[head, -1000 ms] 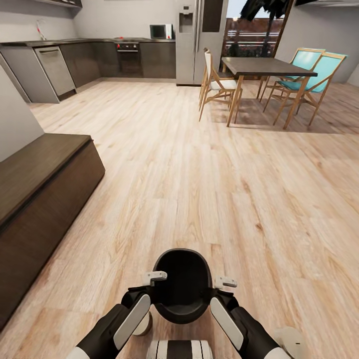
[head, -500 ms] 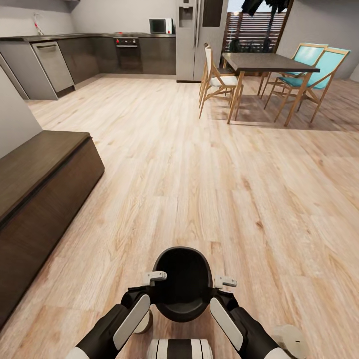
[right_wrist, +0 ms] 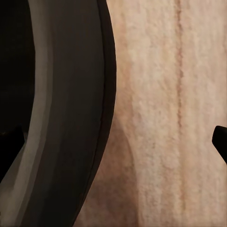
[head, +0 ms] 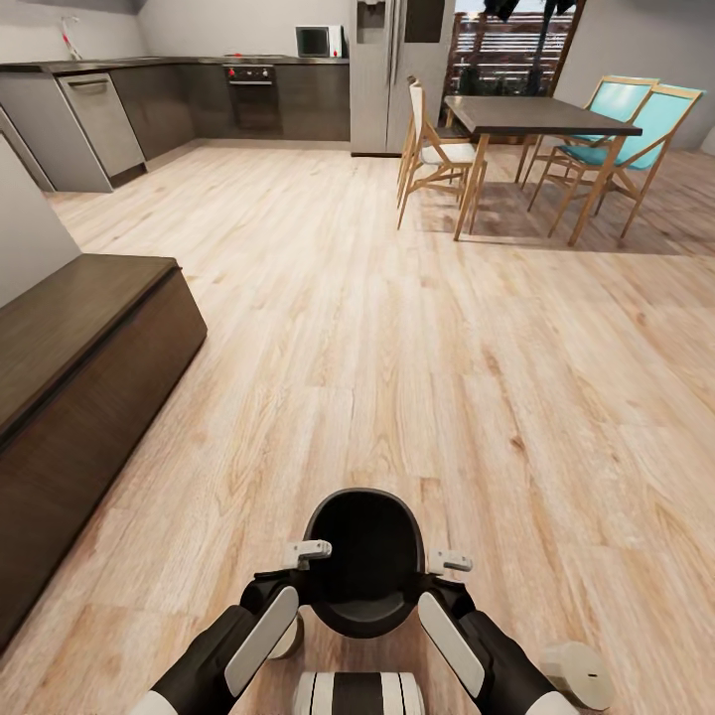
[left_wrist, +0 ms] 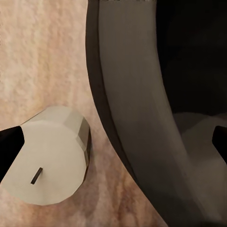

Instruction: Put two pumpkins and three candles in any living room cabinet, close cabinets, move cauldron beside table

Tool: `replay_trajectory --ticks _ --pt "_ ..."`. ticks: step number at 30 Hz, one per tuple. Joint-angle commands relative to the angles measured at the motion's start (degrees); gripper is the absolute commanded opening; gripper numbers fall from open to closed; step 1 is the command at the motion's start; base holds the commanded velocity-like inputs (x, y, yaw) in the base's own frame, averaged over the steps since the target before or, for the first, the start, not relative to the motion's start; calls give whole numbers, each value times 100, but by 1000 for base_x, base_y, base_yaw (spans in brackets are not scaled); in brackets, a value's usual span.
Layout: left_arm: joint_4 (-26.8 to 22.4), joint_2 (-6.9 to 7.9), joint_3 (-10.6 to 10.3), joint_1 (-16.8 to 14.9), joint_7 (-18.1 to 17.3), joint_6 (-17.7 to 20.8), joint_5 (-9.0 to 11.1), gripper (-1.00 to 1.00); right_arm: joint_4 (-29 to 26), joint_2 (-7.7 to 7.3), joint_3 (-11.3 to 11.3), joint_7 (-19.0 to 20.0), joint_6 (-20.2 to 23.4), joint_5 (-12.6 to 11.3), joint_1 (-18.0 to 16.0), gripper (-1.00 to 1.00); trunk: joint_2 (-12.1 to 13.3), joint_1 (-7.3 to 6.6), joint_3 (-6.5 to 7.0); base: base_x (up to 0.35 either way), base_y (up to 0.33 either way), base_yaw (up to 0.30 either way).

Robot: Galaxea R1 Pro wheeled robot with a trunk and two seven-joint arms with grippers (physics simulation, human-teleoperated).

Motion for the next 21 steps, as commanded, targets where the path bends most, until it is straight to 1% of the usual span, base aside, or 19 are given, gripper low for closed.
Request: replay_trajectory --ticks 1,14,15,17,18,21 --pt "-9 3 -12 -4 59 3 61 100 -3 -3 14 -53 24 -39 -3 100 -2 -1 -4 0 0 0" --pt "-16 10 -12 -4 59 7 62 100 -6 -3 14 -53 27 -41 0 100 -2 -1 -4 0 0 0" --pt "-16 11 -12 -4 59 7 62 100 -6 -3 14 -53 27 -41 1 -100 -2 -1 -4 0 0 0" --pt "-16 11 -12 -4 59 7 62 100 -6 -3 14 -53 27 -41 1 -100 -2 -1 -4 0 0 0" --pt "-16 11 -12 -4 59 8 62 -100 -6 -3 14 -53 27 -41 1 -100 -2 -1 -4 0 0 0" --pt "-16 12 -12 -4 59 8 66 -100 -5 -3 14 -53 27 -41 2 -100 -2 -1 -4 0 0 0"
